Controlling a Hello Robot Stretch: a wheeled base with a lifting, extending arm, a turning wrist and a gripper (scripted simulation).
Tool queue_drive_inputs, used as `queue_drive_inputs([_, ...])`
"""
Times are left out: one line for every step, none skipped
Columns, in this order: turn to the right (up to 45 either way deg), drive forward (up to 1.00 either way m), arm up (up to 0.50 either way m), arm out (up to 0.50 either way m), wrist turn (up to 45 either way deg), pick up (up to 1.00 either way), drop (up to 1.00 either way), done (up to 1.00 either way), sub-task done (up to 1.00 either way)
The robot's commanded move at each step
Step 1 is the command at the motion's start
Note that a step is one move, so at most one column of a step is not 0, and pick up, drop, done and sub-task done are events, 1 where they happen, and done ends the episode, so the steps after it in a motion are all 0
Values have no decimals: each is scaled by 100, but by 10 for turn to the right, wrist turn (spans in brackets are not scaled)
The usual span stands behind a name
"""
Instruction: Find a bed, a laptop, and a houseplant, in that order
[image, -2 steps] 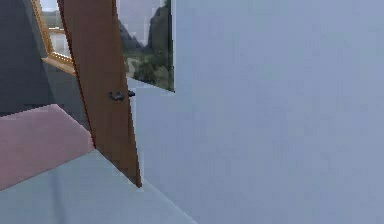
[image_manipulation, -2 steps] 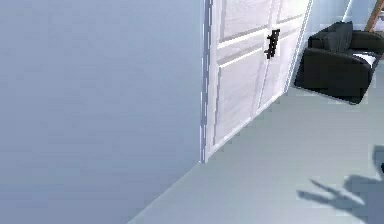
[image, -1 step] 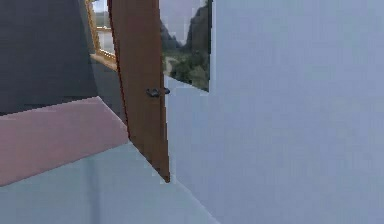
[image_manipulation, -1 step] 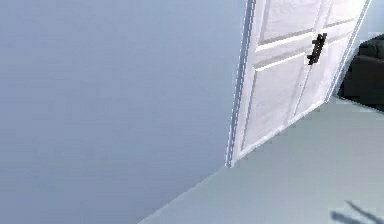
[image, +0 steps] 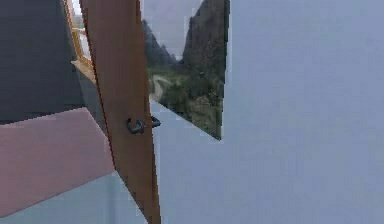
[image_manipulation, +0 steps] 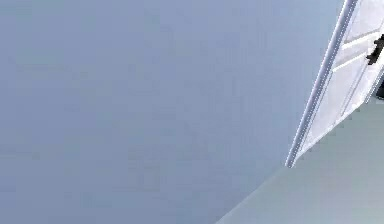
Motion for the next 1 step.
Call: queue_drive_inputs([450, 0, 0, 0, 0, 0, 0, 0, 0])
